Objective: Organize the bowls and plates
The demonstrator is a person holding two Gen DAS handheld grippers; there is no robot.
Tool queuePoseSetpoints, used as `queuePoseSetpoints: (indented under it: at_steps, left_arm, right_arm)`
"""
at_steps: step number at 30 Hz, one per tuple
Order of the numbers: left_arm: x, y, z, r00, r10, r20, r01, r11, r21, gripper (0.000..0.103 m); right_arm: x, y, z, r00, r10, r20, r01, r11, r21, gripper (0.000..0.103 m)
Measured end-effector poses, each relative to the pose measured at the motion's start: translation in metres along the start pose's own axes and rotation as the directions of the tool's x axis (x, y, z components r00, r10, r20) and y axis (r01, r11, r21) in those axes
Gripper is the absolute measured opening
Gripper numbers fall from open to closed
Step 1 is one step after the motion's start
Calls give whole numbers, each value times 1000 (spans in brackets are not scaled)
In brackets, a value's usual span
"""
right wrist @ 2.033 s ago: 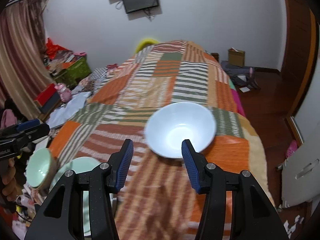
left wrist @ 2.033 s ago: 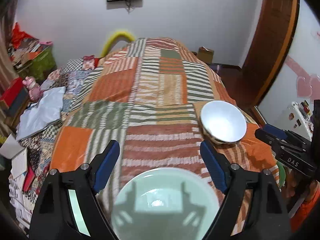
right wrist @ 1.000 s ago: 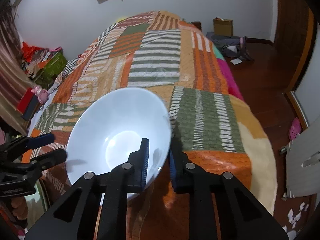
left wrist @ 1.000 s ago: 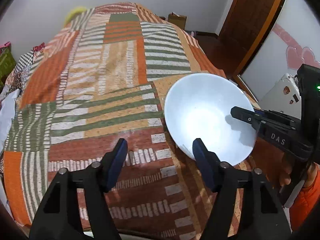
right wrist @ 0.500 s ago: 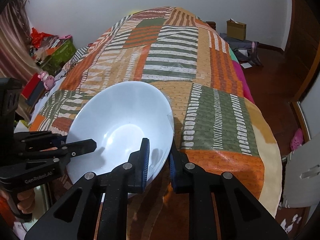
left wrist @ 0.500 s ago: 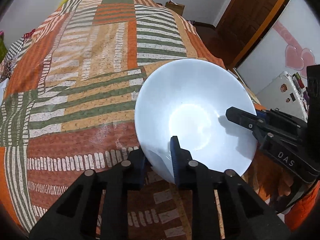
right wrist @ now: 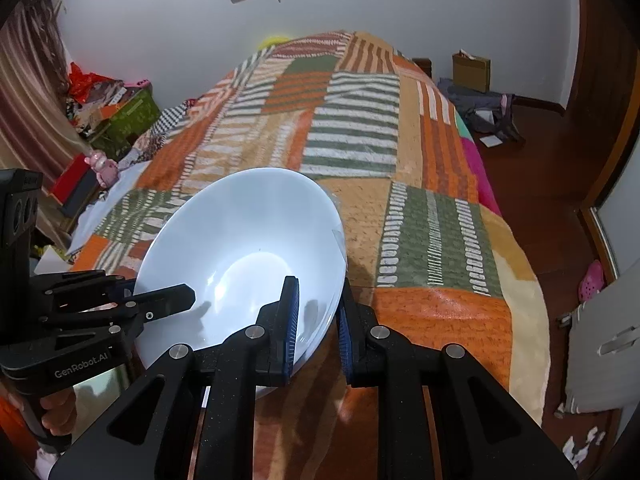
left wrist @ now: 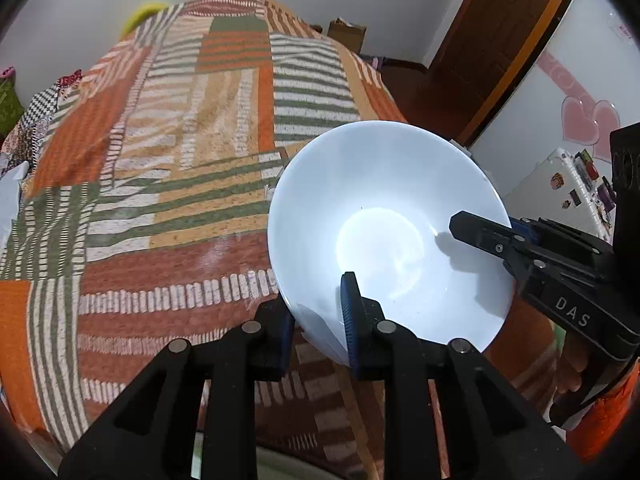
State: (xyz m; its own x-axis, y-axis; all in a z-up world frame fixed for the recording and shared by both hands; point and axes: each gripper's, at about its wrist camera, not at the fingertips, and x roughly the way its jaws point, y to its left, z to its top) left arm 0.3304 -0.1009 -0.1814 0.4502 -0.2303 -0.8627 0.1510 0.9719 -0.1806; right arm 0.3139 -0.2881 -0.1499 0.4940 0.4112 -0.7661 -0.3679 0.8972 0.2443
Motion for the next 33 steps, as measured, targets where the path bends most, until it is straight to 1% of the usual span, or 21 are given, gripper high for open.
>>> queuePoseSetpoints:
  at_steps: [9,16,25,33]
  left_arm:
    - [-51,-1,-12,997,12,75,-11,1000,-15,21]
    - [-85,6,-28,993,24,115,-19,999,-37,21]
    - [-125,27,-54,986,42,163,-29,996,-86,21]
    - [-156,54,-82,977,67,200,-39,989,-141,21]
  right_arm:
    - [-28,23,2,998,19,60,-18,1000,-13,16]
    - [-40,48,-1,996,32,87,-29,999,-43,16]
    - [-45,80,-10,993,62,100,-56,996,-62,16]
    - [-47,115,-19,989,106,103,-98,992,-80,16]
